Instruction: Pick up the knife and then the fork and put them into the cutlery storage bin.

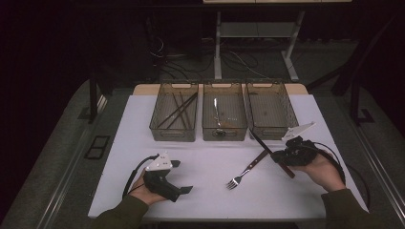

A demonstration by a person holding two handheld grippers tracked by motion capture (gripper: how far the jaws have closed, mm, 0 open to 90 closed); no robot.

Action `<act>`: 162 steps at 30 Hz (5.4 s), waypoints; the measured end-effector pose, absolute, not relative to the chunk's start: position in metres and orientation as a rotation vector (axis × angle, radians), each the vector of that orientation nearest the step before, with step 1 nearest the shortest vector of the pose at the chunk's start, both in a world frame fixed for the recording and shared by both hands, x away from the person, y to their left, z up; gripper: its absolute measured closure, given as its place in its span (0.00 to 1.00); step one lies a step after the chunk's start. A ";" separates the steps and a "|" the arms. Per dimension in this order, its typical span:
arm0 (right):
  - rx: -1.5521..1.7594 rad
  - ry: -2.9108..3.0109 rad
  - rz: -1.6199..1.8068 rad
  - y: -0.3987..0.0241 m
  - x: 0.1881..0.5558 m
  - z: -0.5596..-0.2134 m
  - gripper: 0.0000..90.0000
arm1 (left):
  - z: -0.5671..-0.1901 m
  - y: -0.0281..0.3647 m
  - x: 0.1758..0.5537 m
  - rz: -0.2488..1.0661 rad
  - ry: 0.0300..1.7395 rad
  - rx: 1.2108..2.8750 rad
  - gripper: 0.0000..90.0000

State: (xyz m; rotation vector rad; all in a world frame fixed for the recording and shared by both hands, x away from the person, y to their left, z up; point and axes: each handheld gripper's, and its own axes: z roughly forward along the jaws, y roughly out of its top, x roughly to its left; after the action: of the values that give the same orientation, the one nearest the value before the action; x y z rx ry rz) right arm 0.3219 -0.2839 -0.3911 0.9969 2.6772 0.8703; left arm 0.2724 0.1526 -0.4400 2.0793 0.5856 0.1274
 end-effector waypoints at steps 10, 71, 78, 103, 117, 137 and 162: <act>1.079 2.525 1.047 -0.297 0.335 -0.380 0.86 | -0.442 0.154 0.275 0.131 0.597 2.070 0.00; 1.323 2.104 1.109 -0.329 0.439 -0.367 0.86 | -0.441 0.159 0.277 0.154 0.565 2.054 0.00; 1.347 2.139 1.064 -0.328 0.440 -0.384 0.86 | -0.441 0.158 0.276 0.156 0.562 2.056 0.00; 1.357 2.131 1.154 -0.334 0.427 -0.379 0.60 | -0.442 0.157 0.276 0.148 0.564 2.063 0.00; 1.174 2.283 1.167 -0.317 0.368 -0.379 0.90 | -0.442 0.157 0.275 0.156 0.563 2.073 0.00; 1.043 2.550 0.963 -0.259 0.361 -0.425 1.00 | -0.441 0.158 0.275 0.159 0.556 2.077 0.00; 0.983 2.645 0.759 -0.261 0.346 -0.434 1.00 | -0.442 0.157 0.274 0.150 0.549 2.078 0.00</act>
State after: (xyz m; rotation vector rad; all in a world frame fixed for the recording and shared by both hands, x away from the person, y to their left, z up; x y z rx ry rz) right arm 0.3457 -0.2610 -0.4338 0.9833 2.6453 0.7589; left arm 0.2743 0.1571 -0.4416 2.0776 0.5489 0.1503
